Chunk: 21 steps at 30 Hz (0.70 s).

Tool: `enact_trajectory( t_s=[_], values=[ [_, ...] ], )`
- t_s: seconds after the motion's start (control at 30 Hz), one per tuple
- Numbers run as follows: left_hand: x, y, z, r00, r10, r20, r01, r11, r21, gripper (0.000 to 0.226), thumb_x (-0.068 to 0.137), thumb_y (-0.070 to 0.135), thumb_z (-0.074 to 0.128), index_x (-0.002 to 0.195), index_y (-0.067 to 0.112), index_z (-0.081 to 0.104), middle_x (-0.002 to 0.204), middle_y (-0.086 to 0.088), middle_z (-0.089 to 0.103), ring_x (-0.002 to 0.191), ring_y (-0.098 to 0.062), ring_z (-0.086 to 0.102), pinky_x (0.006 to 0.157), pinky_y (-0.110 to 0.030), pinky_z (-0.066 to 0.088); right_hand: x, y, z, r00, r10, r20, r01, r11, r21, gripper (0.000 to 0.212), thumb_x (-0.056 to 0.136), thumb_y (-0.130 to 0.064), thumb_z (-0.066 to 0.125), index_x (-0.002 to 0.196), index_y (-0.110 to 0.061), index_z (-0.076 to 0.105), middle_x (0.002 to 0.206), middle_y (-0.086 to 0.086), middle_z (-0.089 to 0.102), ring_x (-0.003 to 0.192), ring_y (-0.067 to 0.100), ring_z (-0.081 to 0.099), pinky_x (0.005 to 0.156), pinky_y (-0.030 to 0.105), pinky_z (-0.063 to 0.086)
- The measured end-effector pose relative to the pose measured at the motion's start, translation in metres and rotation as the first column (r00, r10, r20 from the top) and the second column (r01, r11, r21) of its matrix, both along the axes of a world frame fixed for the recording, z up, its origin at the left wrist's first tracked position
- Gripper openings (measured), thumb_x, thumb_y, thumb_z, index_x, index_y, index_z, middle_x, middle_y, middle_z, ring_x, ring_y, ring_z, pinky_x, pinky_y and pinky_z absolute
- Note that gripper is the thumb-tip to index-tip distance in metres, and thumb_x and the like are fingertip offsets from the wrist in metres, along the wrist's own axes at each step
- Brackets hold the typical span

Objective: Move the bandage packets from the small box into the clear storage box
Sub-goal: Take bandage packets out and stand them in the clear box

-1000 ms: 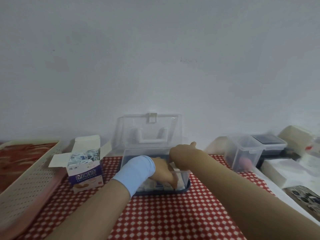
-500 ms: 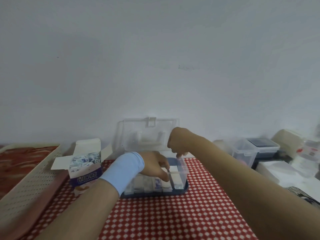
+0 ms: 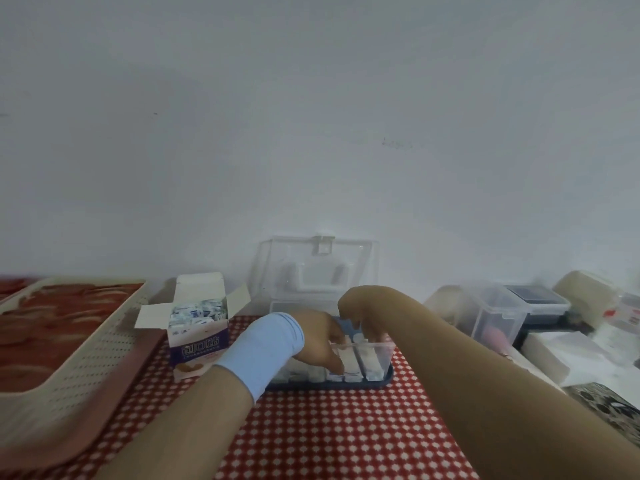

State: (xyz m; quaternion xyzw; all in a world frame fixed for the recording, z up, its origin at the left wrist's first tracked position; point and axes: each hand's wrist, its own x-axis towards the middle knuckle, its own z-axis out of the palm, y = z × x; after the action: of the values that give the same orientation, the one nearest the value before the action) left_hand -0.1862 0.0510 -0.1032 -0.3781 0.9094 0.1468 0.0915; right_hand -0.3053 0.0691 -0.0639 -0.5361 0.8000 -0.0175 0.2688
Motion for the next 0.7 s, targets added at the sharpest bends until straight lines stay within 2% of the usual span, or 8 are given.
enact_trajectory(
  t_s=[0.1,0.2,0.3,0.37,0.47,0.53,0.6,0.7],
  values=[
    [0.012,-0.002,0.009,0.999,0.005,-0.048,-0.005,1.000,-0.013,0.059,0.085,0.054,0.065,0.138,0.029,0.056,0.144,0.009,0.053,0.126,-0.017,0.054,0.109,-0.037,0.042,-0.003,-0.005,0.004,0.989,-0.113,0.096,0.113,0.994,-0.003,0.041,0.105,-0.013,0.037,0.138,0.011,0.045,0.130,0.030,0.056,0.117,0.045,0.060,0.098,0.050,0.052],
    [0.030,-0.004,0.026,0.981,0.036,-0.188,-0.041,0.999,-0.022,0.044,0.089,0.046,0.062,0.130,0.029,0.064,0.134,0.008,0.061,0.116,-0.014,0.058,0.101,-0.030,0.045,0.000,-0.010,0.017,0.962,-0.168,0.213,0.177,0.984,-0.022,0.042,0.106,-0.021,0.036,0.129,0.009,0.054,0.111,0.027,0.063,0.094,0.039,0.067,0.086,0.050,0.058],
    [0.060,-0.008,0.043,0.918,0.113,-0.381,-0.135,0.990,-0.031,0.029,0.093,0.032,0.060,0.120,0.029,0.069,0.124,0.011,0.065,0.114,-0.009,0.059,0.101,-0.025,0.044,0.016,-0.012,0.036,0.962,-0.068,0.264,0.116,0.979,-0.169,0.032,0.104,-0.020,0.040,0.113,0.002,0.062,0.099,0.019,0.069,0.077,0.031,0.068,0.072,0.042,0.061],
    [0.084,-0.015,0.048,0.858,0.158,-0.489,-0.211,0.976,-0.055,0.021,0.094,0.026,0.059,0.110,0.031,0.073,0.115,0.012,0.068,0.107,-0.009,0.061,0.099,-0.027,0.046,0.031,-0.013,0.043,0.956,0.018,0.292,0.067,0.958,-0.279,0.026,0.101,-0.016,0.047,0.111,0.000,0.064,0.099,0.016,0.072,0.076,0.029,0.070,0.068,0.038,0.061],
    [0.125,-0.024,0.046,0.763,0.253,-0.595,-0.354,0.934,-0.057,0.017,0.092,0.023,0.062,0.093,0.037,0.071,0.102,0.014,0.069,0.094,-0.009,0.064,0.088,-0.028,0.051,0.061,-0.017,0.041,0.933,0.203,0.297,-0.052,0.893,-0.446,0.020,0.097,-0.013,0.057,0.110,-0.004,0.070,0.097,0.011,0.075,0.075,0.024,0.073,0.063,0.031,0.061],
    [0.151,-0.030,0.038,0.731,0.319,-0.604,-0.443,0.894,-0.064,0.015,0.090,0.023,0.065,0.091,0.037,0.068,0.099,0.015,0.067,0.094,-0.010,0.063,0.084,-0.027,0.050,0.084,-0.020,0.035,0.916,0.331,0.225,-0.170,0.831,-0.529,0.018,0.094,-0.011,0.061,0.107,-0.011,0.074,0.097,0.006,0.076,0.079,0.021,0.074,0.060,0.024,0.056],
    [0.174,-0.034,0.029,0.742,0.389,-0.546,-0.514,0.853,-0.090,0.013,0.088,0.033,0.067,0.101,0.036,0.067,0.108,0.011,0.063,0.106,-0.014,0.059,0.086,-0.028,0.045,0.106,-0.023,0.028,0.892,0.436,0.118,-0.288,0.750,-0.595,0.019,0.094,-0.010,0.062,0.105,-0.014,0.076,0.100,0.003,0.076,0.084,0.017,0.072,0.068,0.021,0.051],
    [0.193,-0.033,0.015,0.830,0.444,-0.337,-0.519,0.836,-0.179,0.058,0.081,0.055,0.068,0.133,0.031,0.056,0.132,0.004,0.051,0.127,-0.021,0.042,0.102,-0.036,0.039,0.132,-0.026,0.020,0.842,0.533,-0.078,-0.460,0.636,-0.619,0.022,0.097,-0.012,0.059,0.108,-0.016,0.077,0.111,0.000,0.074,0.098,0.011,0.066,0.083,0.019,0.046]
  ],
)
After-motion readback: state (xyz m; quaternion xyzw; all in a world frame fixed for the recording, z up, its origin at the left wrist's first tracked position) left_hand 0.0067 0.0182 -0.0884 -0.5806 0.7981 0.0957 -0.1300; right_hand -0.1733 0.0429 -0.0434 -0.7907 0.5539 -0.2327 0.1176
